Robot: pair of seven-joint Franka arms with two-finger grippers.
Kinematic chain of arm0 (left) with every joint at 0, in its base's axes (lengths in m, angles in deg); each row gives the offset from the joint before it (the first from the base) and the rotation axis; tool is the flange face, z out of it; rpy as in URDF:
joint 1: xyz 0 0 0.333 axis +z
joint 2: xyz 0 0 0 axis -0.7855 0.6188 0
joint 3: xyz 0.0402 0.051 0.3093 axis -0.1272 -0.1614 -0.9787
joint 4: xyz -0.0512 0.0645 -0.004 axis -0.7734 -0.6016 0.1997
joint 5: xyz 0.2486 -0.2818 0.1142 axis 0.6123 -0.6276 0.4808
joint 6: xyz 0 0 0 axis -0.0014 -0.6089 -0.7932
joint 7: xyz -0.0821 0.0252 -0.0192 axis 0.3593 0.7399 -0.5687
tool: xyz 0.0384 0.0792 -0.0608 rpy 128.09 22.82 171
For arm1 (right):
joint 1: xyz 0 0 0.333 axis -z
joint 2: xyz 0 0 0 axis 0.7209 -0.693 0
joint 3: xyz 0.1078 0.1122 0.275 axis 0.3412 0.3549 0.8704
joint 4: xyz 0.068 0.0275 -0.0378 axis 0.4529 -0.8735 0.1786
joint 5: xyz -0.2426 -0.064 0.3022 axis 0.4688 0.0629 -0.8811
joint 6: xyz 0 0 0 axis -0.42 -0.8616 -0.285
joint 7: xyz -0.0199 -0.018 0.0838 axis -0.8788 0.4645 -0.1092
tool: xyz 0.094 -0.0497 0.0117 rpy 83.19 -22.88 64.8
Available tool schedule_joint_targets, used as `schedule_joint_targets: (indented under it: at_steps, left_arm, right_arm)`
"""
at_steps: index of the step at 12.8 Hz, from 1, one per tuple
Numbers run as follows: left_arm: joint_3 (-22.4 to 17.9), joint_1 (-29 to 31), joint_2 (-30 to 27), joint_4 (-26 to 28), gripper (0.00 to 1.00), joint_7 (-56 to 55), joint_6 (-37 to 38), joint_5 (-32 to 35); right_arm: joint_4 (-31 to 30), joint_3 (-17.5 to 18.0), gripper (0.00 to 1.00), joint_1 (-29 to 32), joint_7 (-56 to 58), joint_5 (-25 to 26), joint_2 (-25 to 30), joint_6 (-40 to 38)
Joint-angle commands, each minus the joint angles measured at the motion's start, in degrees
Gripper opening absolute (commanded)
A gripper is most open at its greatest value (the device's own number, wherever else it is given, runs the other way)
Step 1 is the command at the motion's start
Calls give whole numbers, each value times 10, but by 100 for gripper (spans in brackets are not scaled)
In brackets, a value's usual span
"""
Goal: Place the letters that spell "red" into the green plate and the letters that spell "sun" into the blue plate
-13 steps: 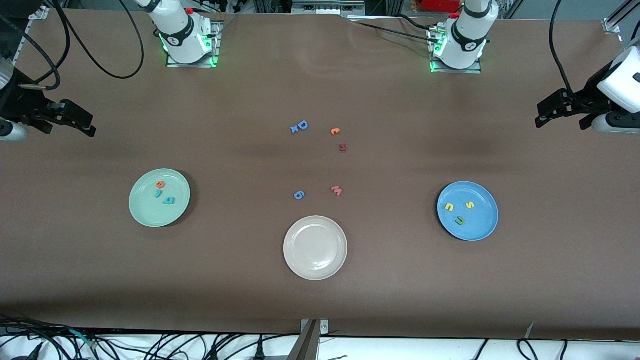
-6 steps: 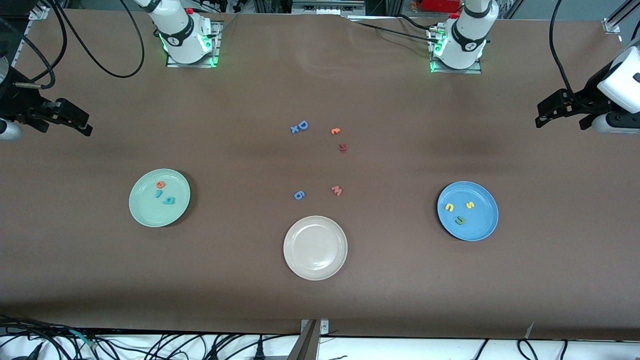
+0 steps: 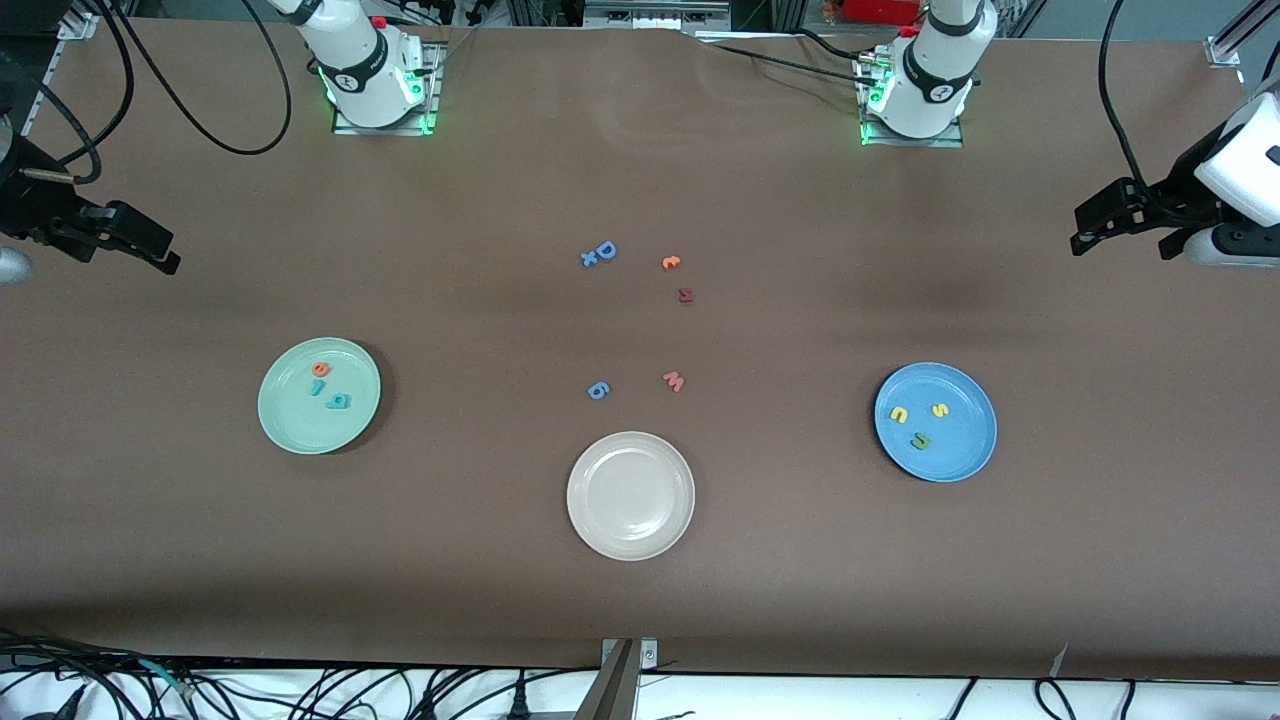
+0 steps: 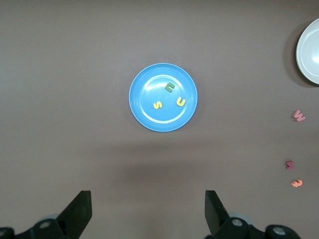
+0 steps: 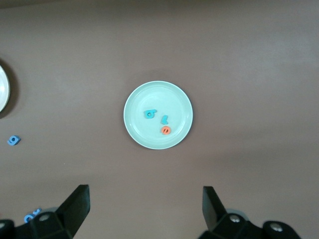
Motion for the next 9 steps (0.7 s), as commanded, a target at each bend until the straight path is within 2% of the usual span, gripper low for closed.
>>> schedule_joint_targets:
  at_steps: [1,9]
  left_arm:
    - [0,4,5,-14,100,8,9,-13]
    - [0,4,5,-14,100,8,9,-13]
  right_arm:
    - [-14,-13,100,-8,22,-4,11,-3]
    - [-4,-12,100,-12,22,-4,-2,-11]
